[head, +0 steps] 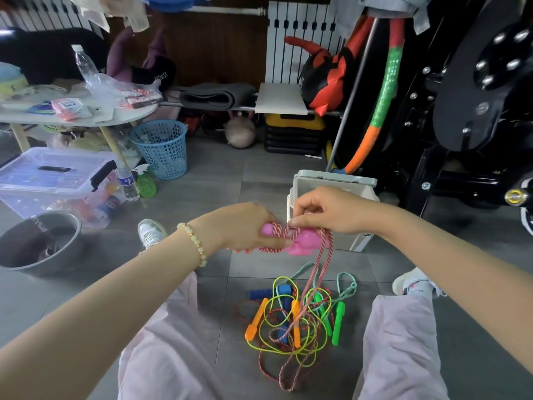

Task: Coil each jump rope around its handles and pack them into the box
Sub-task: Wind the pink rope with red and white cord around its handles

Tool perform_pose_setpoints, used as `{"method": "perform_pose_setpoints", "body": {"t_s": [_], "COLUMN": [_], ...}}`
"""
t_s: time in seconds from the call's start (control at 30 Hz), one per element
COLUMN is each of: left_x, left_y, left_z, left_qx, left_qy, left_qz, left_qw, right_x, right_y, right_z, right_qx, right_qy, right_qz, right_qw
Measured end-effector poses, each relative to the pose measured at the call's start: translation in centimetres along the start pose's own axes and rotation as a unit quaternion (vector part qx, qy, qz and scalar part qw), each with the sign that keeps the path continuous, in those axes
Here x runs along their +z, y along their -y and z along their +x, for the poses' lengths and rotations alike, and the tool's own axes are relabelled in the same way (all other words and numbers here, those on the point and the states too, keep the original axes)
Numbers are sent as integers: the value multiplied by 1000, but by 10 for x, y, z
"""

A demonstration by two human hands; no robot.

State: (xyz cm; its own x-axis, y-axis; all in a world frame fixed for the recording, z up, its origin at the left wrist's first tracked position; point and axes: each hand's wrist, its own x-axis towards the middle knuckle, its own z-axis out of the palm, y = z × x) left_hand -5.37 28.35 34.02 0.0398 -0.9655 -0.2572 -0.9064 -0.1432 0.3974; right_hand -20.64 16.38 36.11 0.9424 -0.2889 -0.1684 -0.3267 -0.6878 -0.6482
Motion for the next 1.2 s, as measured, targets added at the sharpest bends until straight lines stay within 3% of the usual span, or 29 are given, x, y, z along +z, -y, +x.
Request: {"method": "perform_pose_setpoints", "body": {"t_s": [0.13, 0.23, 0.37, 0.63, 0.7, 0.83, 0.9, 1.0, 1.2], "left_x": [2, 2, 4, 9, 10, 12, 12, 15, 25], "left_y": [1, 4, 0, -8, -7, -3, 1, 7, 13], "left_z": [0, -1, -1, -7, -10, -13, -14, -12, -1], "left_qx": [12, 26, 32, 55, 63, 73, 70, 59, 33], "left_qy": [-28, -24, -7, 11, 5, -11, -28, -47, -136], "left_qz": [44, 16, -15, -91, -135, -184, -199, -231, -301], "left_qw": [999, 999, 999, 994, 989, 980, 977, 970, 943], "right_x": [-1, -5, -5, 10, 13, 16, 20, 29, 45], "right_y": [-7, -10, -8, -14, -14, -15, -20, -25, -27], "right_z": [-1, -4, -4, -6, -8, -18, -20, -20, -11], "right_qx": [49, 67, 38, -9, -27, 19, 1, -1, 45], "right_qy": [57, 94, 60, 14, -1, 74, 89, 54, -75], "right_qz": [106, 169, 126, 208, 295, 435, 482, 532, 484], "right_qw": [991, 979, 989, 978, 955, 897, 872, 845, 871]}}
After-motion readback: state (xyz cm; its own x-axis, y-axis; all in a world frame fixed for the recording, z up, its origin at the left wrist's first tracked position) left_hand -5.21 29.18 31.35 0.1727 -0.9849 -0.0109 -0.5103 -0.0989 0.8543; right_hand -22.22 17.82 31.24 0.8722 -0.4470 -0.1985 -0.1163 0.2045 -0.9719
